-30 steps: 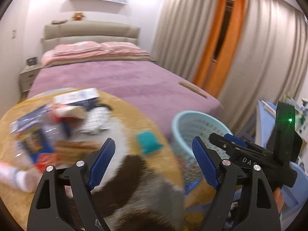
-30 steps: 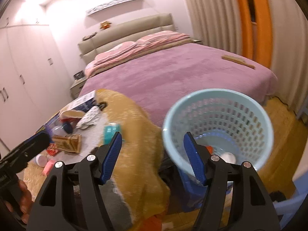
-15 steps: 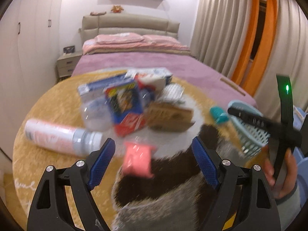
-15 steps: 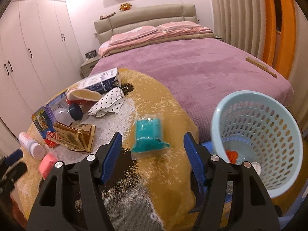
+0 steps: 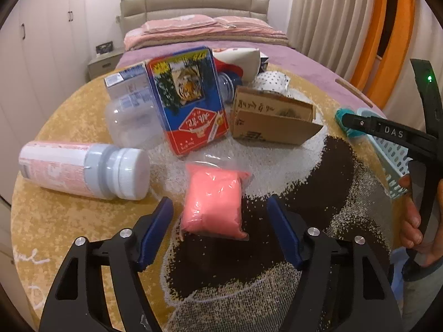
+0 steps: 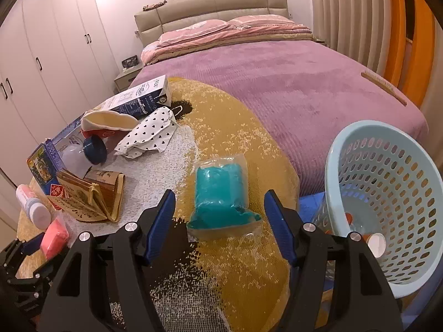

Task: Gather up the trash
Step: 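Grasp the pink packet with the left tool while the right tool grasps the teal packet, then carry both packets over the blue basket and open both tools to drop them, then grasp the white spray can with the left tool while the right tool grasps the flattened cardboard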

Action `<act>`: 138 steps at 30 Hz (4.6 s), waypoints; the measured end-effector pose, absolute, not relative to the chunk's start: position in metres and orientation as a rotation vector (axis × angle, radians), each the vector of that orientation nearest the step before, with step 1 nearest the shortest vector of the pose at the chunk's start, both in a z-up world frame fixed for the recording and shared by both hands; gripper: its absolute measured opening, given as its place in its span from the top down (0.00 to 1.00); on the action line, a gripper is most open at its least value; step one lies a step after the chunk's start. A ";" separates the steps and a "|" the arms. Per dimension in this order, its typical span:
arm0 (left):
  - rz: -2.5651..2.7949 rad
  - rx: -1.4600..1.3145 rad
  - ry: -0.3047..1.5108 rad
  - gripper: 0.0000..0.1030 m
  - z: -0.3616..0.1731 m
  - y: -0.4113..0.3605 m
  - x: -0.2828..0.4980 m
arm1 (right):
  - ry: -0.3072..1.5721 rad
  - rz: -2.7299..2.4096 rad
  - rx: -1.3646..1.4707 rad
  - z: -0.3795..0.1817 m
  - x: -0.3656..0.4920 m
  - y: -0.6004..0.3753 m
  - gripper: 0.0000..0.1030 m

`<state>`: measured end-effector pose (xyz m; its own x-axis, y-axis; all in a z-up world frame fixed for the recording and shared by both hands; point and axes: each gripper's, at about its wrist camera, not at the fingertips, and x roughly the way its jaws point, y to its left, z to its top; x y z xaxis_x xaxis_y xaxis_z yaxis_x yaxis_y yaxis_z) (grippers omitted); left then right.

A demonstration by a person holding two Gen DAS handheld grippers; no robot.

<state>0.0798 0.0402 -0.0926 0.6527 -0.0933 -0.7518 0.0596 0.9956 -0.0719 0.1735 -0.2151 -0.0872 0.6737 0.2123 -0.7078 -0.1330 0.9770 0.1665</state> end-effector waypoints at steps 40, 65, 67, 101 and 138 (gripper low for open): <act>-0.345 0.069 0.629 0.63 -0.012 -0.074 0.088 | 0.645 0.023 0.202 -0.020 0.122 -0.320 0.59; -0.664 0.148 0.780 0.63 -0.053 -0.249 0.161 | 0.781 -0.263 0.391 -0.079 0.121 -0.450 0.59; -0.670 0.152 0.793 0.63 -0.057 -0.255 0.163 | 0.798 -0.282 0.399 -0.085 0.123 -0.454 0.59; -0.521 -0.001 0.617 0.37 -0.006 -0.137 0.108 | 0.662 -0.029 0.299 -0.029 0.107 -0.359 0.42; 0.347 -0.492 0.837 0.19 -0.063 0.184 0.115 | 0.808 0.491 0.064 -0.063 0.176 -0.124 0.41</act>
<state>0.1151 0.1839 -0.0635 0.6245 0.0998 -0.7746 -0.4768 0.8343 -0.2769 0.1758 -0.1240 -0.0627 0.5851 0.4448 -0.6780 -0.3967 0.8863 0.2391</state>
